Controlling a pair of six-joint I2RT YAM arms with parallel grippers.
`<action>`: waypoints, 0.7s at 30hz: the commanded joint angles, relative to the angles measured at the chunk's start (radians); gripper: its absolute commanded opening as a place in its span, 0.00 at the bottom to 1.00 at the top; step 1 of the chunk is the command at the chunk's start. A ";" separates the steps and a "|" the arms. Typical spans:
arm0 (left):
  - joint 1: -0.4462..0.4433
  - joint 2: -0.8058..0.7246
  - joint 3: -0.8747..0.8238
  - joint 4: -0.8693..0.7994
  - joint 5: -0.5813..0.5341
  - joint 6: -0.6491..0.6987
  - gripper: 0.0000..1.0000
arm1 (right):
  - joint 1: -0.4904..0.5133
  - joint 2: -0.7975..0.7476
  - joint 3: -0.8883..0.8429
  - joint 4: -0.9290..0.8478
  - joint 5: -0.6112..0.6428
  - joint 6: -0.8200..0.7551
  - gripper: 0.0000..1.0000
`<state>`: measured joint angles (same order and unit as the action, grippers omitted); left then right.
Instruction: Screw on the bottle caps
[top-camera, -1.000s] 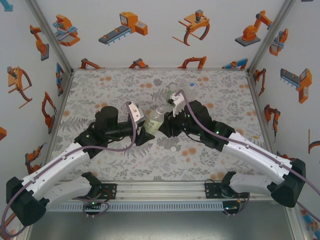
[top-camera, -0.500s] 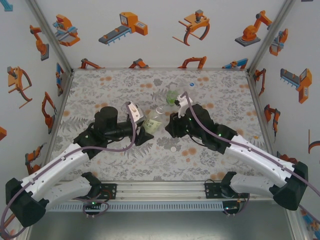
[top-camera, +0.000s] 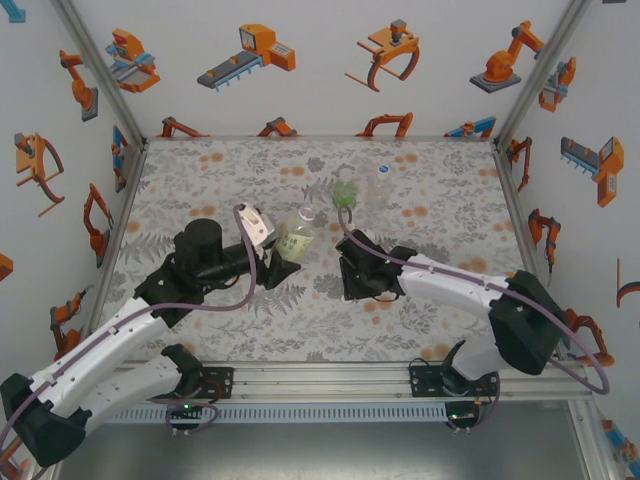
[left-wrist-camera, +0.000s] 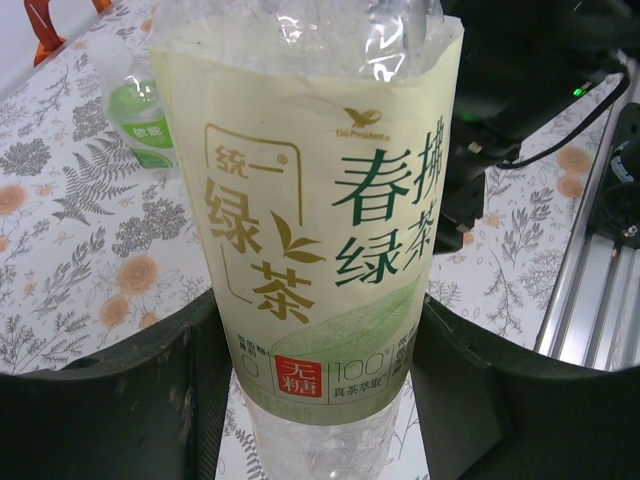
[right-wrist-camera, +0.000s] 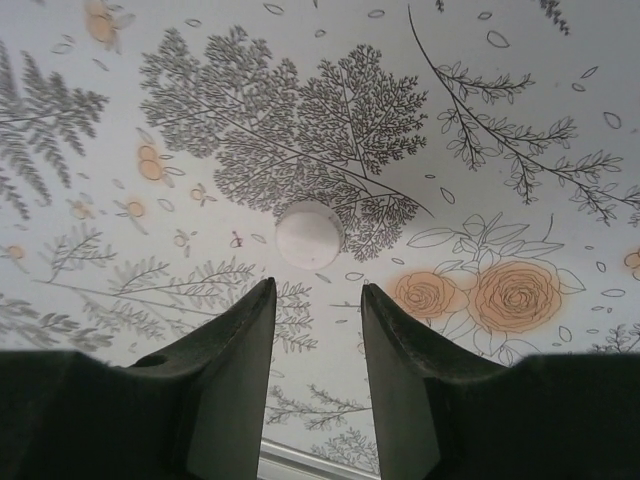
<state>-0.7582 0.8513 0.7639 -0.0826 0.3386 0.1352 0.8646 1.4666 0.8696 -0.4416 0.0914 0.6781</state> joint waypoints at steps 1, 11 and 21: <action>0.008 -0.020 -0.011 0.024 -0.004 -0.015 0.00 | 0.001 0.056 0.041 -0.026 -0.011 0.057 0.42; 0.008 -0.027 -0.015 0.024 -0.007 -0.016 0.00 | 0.014 0.150 0.083 0.004 0.011 0.092 0.46; 0.008 -0.025 -0.013 0.018 -0.007 -0.014 0.00 | 0.022 0.199 0.121 -0.003 0.025 0.084 0.46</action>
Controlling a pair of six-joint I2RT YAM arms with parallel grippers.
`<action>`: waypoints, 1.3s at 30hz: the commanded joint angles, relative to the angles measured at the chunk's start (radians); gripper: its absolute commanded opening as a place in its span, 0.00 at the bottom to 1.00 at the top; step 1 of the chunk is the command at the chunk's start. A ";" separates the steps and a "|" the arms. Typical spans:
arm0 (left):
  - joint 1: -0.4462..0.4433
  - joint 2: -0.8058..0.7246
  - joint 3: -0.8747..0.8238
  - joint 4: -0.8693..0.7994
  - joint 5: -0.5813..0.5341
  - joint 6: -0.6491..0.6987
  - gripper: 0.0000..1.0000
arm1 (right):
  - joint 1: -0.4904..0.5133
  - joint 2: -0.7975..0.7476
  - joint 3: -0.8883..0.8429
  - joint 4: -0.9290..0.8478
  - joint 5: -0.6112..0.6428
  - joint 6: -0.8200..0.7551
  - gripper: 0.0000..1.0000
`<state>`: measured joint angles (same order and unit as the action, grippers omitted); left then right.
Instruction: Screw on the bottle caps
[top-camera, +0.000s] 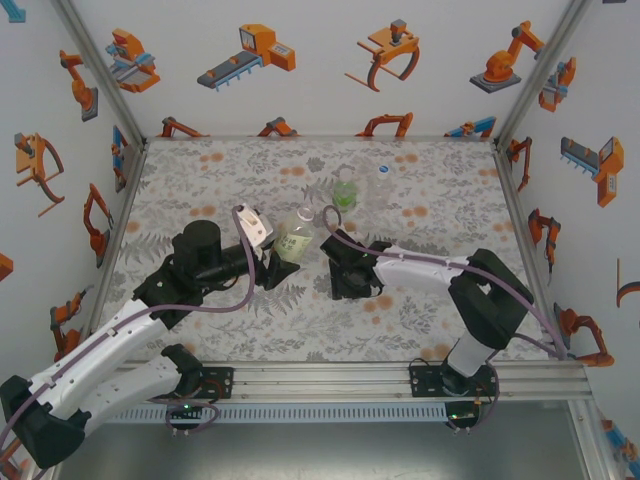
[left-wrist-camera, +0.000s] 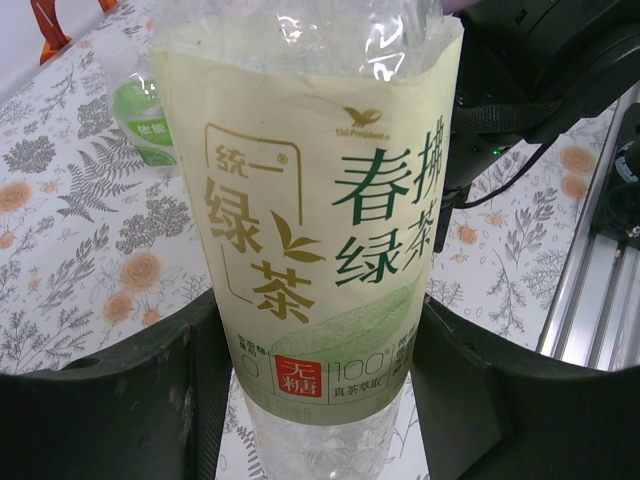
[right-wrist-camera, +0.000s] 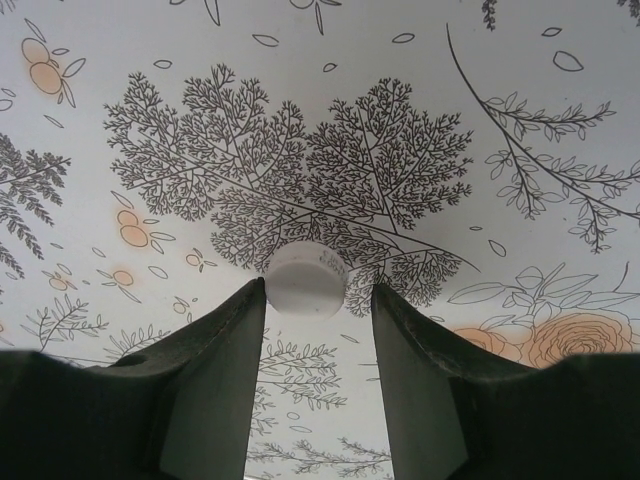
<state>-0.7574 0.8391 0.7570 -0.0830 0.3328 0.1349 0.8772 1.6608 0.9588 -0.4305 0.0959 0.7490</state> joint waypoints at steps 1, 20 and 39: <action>0.007 -0.013 -0.008 0.021 -0.001 -0.014 0.00 | 0.011 0.011 0.033 -0.014 0.022 0.010 0.45; 0.008 -0.021 -0.018 0.025 0.002 -0.015 0.00 | 0.013 0.065 0.077 -0.070 0.015 -0.017 0.39; 0.007 -0.035 -0.016 -0.070 0.061 0.169 0.00 | 0.013 -0.286 0.053 -0.048 0.029 -0.284 0.00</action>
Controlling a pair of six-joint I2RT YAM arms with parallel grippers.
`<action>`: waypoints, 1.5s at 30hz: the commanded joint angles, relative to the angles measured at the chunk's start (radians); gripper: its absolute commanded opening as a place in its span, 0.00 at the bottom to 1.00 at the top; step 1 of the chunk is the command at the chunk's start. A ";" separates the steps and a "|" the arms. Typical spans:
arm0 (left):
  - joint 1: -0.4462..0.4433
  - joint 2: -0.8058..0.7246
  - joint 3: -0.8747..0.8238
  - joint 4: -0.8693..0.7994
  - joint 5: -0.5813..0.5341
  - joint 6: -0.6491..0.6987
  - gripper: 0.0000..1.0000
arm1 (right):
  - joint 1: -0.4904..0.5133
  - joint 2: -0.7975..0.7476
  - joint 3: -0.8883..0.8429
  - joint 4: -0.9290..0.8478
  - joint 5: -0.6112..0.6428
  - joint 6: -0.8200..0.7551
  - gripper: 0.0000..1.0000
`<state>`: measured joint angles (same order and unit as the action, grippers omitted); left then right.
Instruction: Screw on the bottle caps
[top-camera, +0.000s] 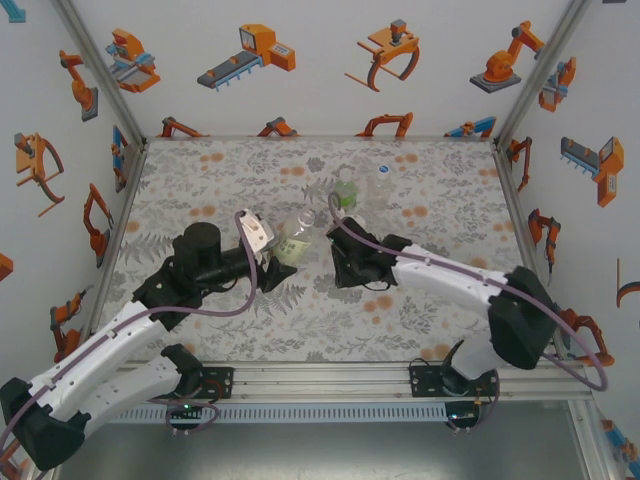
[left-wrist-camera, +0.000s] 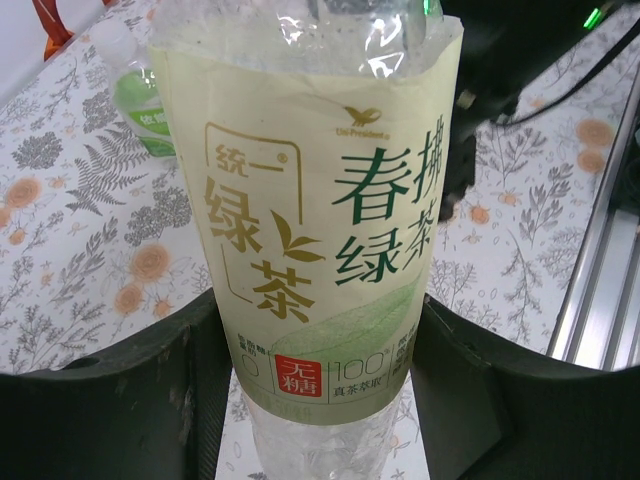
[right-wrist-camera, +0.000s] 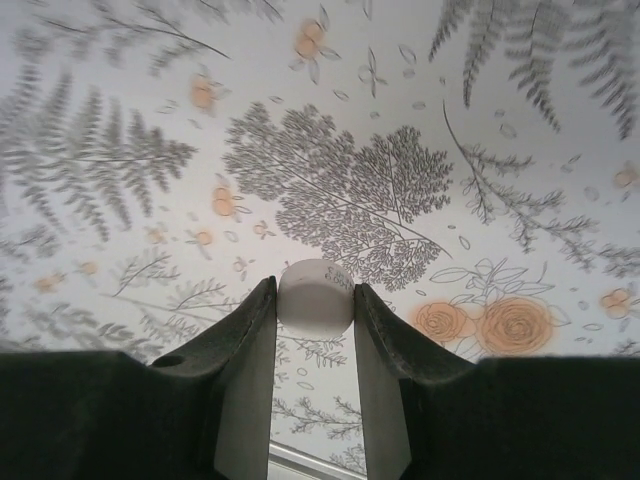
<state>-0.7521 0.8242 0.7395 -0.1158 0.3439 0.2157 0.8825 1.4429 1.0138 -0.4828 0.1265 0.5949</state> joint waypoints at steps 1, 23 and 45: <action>0.001 -0.024 -0.001 -0.047 0.076 0.118 0.00 | 0.007 -0.108 0.001 0.005 -0.025 -0.182 0.00; -0.101 0.024 0.104 -0.366 0.161 0.487 0.00 | 0.046 -0.429 0.306 -0.140 -0.725 -1.072 0.00; -0.116 0.041 0.133 -0.366 0.176 0.470 0.00 | 0.159 -0.406 0.235 -0.140 -0.633 -1.274 0.00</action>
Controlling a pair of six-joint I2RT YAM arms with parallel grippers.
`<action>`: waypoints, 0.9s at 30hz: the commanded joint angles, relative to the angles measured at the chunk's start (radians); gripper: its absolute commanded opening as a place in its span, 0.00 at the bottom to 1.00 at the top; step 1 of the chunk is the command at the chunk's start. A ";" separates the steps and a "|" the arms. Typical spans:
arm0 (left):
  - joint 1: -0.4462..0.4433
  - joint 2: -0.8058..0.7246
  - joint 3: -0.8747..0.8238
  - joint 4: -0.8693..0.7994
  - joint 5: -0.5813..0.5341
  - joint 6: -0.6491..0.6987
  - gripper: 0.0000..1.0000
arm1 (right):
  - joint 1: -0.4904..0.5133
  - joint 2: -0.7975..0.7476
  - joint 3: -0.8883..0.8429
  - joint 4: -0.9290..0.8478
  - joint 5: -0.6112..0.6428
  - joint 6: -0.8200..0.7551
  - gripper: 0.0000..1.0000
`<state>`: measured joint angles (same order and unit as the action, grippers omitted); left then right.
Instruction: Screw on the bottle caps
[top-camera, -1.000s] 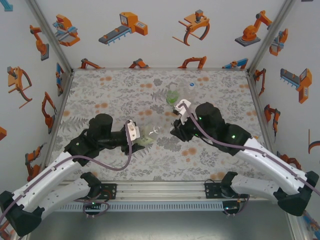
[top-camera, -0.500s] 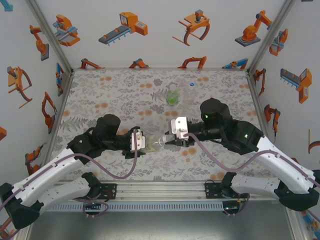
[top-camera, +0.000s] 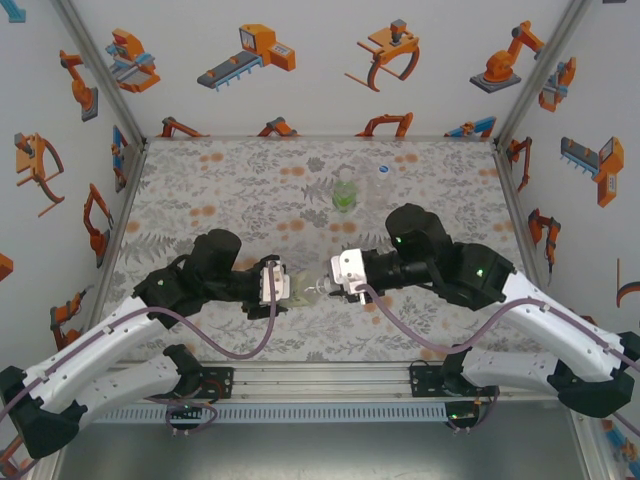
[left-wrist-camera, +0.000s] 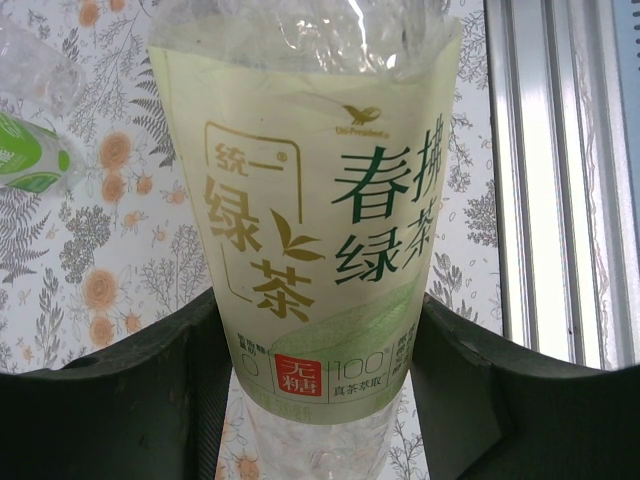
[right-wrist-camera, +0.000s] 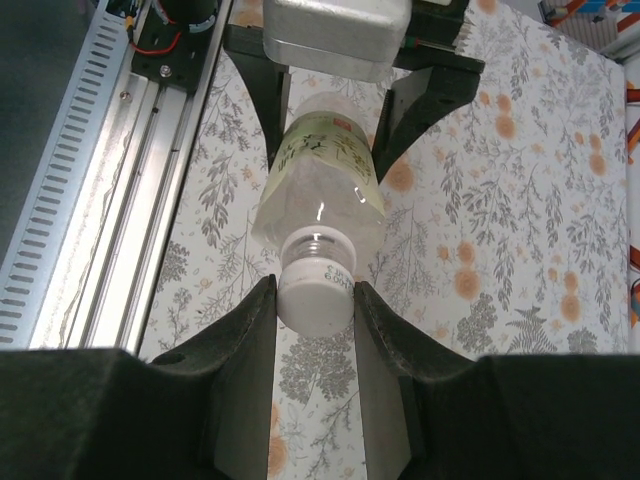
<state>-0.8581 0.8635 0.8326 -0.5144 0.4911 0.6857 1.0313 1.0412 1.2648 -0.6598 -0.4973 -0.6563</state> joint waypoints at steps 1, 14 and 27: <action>-0.010 0.005 0.040 0.039 0.032 -0.004 0.00 | 0.014 -0.004 -0.018 0.041 -0.013 -0.023 0.00; -0.011 0.008 0.030 0.080 0.087 -0.026 0.00 | 0.032 -0.018 -0.051 0.046 -0.027 -0.076 0.00; -0.010 0.060 0.072 0.017 0.197 -0.040 0.00 | 0.088 -0.001 0.026 -0.117 -0.001 -0.319 0.00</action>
<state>-0.8635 0.9249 0.8471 -0.5434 0.6037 0.6643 1.1030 1.0275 1.2598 -0.7143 -0.4774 -0.8776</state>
